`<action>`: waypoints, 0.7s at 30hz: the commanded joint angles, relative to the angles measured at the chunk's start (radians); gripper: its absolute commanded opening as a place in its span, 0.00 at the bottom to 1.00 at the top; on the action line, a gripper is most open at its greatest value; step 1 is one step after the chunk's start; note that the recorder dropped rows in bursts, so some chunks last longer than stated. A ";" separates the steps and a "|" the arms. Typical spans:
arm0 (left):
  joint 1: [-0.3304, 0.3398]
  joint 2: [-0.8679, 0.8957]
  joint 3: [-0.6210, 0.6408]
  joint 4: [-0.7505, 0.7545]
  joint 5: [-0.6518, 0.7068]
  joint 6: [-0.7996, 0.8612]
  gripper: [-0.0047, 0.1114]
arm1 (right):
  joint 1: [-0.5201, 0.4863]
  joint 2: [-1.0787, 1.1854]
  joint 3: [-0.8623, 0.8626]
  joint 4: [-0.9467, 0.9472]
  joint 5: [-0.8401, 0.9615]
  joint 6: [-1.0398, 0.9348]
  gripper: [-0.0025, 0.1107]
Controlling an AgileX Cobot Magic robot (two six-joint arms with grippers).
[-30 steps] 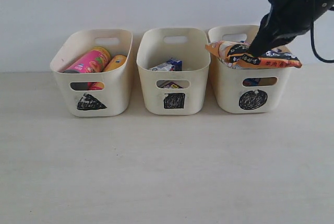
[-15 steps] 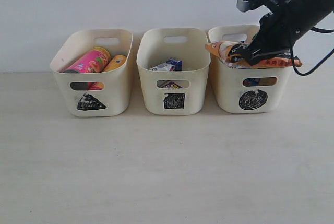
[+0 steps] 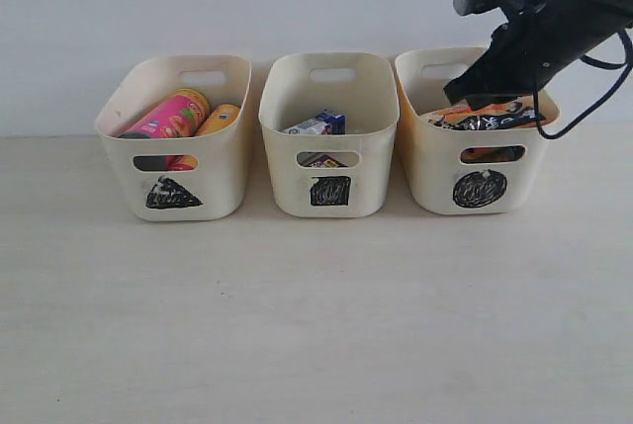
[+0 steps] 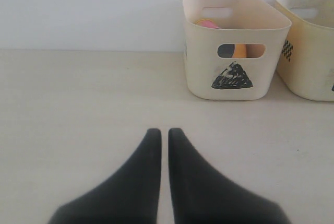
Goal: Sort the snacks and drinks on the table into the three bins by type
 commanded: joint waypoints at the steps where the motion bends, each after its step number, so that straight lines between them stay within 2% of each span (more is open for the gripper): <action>1: 0.004 -0.003 0.004 -0.001 -0.003 0.006 0.08 | -0.001 -0.094 -0.002 -0.026 0.024 0.049 0.02; 7: 0.004 -0.003 0.004 -0.001 -0.003 0.006 0.08 | -0.001 -0.177 -0.002 -0.282 0.157 0.354 0.02; 11: 0.004 -0.003 0.004 -0.001 -0.003 0.006 0.08 | -0.001 -0.201 -0.002 -0.422 0.360 0.516 0.02; 16: 0.004 -0.003 0.004 -0.001 -0.003 0.006 0.08 | -0.001 -0.221 -0.002 -0.478 0.585 0.610 0.02; 21: 0.004 -0.003 0.004 -0.001 -0.003 0.006 0.08 | -0.001 -0.317 0.050 -0.505 0.585 0.758 0.02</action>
